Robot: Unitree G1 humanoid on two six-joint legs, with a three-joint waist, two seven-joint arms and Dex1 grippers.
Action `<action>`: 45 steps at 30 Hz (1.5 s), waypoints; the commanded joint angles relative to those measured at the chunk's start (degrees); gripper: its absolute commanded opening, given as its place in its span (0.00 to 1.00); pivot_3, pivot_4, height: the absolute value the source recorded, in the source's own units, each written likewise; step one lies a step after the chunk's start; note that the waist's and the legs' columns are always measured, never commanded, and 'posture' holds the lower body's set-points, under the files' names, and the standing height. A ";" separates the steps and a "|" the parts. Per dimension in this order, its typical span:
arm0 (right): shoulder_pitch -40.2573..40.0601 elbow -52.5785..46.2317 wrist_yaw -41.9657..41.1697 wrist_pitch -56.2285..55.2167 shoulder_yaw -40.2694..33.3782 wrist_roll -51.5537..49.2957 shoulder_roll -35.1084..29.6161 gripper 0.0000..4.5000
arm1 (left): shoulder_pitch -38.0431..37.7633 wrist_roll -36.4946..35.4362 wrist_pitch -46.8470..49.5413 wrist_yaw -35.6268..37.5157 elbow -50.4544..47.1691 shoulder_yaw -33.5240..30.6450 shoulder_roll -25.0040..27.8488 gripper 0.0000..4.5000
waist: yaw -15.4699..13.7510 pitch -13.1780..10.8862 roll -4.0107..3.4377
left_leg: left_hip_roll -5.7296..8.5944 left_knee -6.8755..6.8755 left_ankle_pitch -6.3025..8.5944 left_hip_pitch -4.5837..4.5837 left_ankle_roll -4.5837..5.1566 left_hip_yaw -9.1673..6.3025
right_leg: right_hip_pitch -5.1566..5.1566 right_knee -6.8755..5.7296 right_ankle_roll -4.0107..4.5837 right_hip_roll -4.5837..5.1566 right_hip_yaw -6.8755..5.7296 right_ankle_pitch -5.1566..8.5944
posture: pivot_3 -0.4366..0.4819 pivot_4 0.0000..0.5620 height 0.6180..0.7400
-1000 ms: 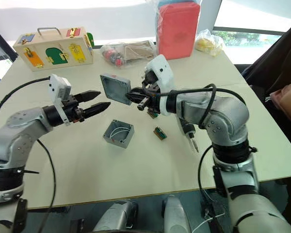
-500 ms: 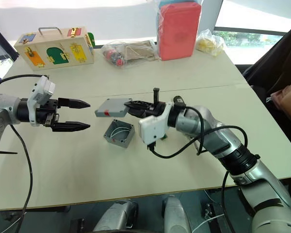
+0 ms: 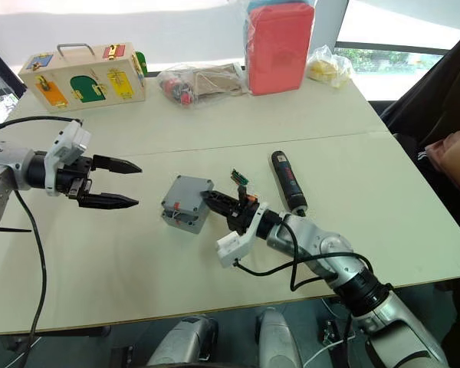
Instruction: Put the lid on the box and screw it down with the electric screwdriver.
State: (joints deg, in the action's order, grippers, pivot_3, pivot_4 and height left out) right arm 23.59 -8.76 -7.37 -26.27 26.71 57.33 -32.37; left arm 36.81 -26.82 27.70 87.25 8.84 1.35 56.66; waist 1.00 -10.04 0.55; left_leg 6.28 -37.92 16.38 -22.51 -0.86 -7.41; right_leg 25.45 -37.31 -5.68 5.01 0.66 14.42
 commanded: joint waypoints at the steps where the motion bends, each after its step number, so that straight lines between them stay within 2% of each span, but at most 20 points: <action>1: 0.01 -2.11 1.11 1.54 0.10 2.66 2.17 0.04 | 1.80 0.37 -0.80 0.76 -0.54 -0.40 0.12 0.98 | -0.03 0.00 0.00 | 0.00 0.00 0.00 0.00 0.00 0.01 | 0.00 0.00 0.00 0.00 0.00 0.00 | 0.48 0.27 1.00; 22: 0.93 3.59 -0.51 2.71 3.02 4.98 6.93 0.04 | 0.87 1.57 -1.55 0.67 -1.52 -1.00 -1.10 0.98 | 0.01 0.00 0.00 | 0.00 -0.01 0.00 0.02 0.00 0.03 | 0.00 -0.01 0.00 0.00 0.05 0.00 | 0.48 0.27 1.00; 45: -0.53 6.76 2.37 2.29 4.76 7.34 4.96 0.04 | 0.86 3.17 -5.02 0.95 -0.79 -0.40 -1.73 0.98 | -0.08 0.01 0.01 | 0.00 -0.01 0.00 0.03 0.00 0.04 | -0.01 -0.02 0.00 0.00 0.05 0.00 | 0.48 0.27 1.00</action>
State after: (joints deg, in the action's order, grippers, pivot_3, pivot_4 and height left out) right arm 23.55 -2.75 -5.39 -23.55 30.50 63.96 -26.79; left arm 36.90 -24.16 24.01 88.37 8.17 1.49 54.85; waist 0.93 -10.03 0.56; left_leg 6.28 -37.94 16.38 -22.49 -0.86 -7.37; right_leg 25.44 -37.33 -5.68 5.01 0.71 14.42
